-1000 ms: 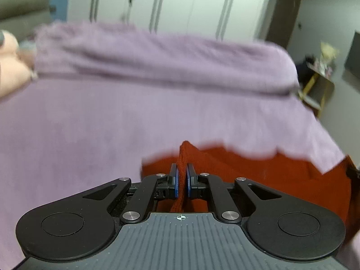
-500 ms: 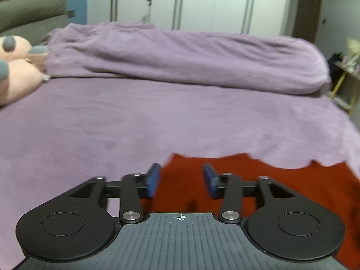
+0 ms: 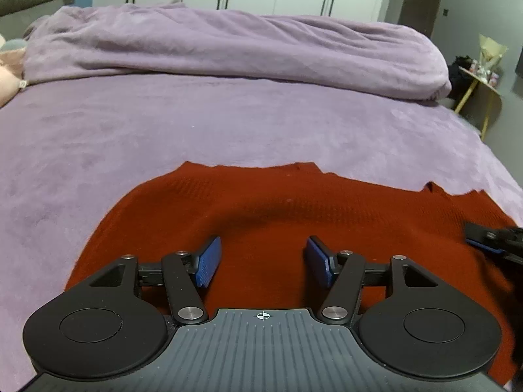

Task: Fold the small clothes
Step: 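Fold the held hem over toward the collar with both grippers and release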

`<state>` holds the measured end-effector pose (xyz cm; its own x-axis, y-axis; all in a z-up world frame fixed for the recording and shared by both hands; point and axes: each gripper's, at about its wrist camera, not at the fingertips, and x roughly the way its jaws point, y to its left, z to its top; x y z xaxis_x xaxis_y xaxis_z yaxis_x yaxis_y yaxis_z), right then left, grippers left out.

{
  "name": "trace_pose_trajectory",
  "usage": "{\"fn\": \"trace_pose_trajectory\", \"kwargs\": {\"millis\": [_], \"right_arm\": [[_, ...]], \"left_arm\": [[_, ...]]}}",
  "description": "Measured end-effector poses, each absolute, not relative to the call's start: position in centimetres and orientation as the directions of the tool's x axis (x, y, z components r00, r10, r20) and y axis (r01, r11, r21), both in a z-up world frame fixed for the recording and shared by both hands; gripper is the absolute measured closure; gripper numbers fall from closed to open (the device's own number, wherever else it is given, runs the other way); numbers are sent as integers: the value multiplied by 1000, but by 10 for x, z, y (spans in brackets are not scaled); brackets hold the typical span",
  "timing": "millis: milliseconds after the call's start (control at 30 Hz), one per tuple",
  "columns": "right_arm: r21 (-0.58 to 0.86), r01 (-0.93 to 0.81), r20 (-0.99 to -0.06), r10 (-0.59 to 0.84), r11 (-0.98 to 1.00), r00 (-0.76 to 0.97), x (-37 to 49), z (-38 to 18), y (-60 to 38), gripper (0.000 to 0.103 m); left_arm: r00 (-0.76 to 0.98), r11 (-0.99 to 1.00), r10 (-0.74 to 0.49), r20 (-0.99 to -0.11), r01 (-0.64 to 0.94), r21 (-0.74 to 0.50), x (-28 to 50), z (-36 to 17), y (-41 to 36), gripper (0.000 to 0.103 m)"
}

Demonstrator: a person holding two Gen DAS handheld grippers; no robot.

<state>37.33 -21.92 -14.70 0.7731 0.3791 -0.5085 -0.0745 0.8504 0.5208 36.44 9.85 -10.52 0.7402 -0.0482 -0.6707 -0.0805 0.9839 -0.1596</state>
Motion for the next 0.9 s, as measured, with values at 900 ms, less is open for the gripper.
{"fn": "trace_pose_trajectory", "kwargs": {"millis": [900], "right_arm": [[192,81,-610,54,978,791,323,-110,-258,91]], "left_arm": [[685,973,21,-728,-182,-143,295,-93,160,23]]}}
